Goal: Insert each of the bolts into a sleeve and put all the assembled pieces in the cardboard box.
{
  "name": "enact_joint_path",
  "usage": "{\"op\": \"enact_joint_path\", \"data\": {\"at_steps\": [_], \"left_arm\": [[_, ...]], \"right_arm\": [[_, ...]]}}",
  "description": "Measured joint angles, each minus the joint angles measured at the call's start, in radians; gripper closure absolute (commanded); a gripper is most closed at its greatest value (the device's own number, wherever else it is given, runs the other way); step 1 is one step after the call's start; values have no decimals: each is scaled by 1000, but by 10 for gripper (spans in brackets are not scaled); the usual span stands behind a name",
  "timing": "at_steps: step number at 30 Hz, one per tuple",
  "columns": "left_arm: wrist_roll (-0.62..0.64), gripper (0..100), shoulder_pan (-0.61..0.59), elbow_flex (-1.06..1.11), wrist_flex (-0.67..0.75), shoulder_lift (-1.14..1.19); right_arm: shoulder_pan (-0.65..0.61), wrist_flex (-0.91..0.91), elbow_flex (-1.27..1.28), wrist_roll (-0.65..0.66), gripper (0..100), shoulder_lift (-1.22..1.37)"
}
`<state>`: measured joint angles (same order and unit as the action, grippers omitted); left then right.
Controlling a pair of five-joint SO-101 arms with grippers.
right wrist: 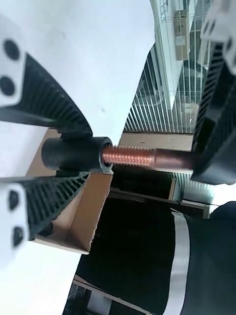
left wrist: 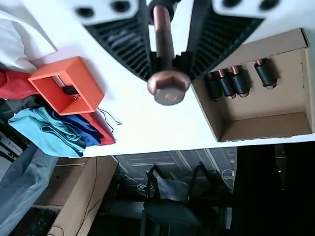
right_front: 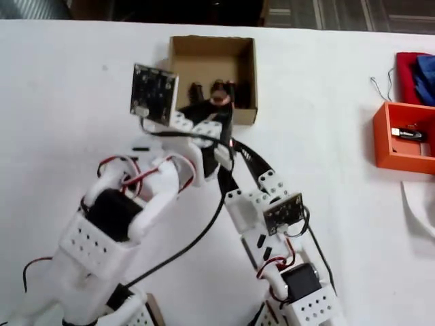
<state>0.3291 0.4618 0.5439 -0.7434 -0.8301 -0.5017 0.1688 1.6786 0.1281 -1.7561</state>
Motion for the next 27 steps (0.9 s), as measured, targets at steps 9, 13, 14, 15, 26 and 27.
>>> {"op": "enact_joint_path", "data": {"at_steps": [9, 13, 14, 15, 26, 27], "left_arm": [[0, 976, 2, 149, 11, -106], [-2, 976, 2, 150, 11, -106], [-9, 975, 2, 153, 11, -106], [-21, 975, 2, 157, 11, -107], [-48, 810, 2, 158, -107, -115], [-48, 795, -2, 158, -121, -114]], "right_arm": [[-2, 2, 0, 0, 976, 0], [-3, 2, 0, 0, 976, 0], [-3, 2, 0, 0, 976, 0], [-3, 2, 0, 0, 976, 0], [-2, 5, 0, 0, 976, 0], [5, 5, 0, 0, 976, 0]]}}
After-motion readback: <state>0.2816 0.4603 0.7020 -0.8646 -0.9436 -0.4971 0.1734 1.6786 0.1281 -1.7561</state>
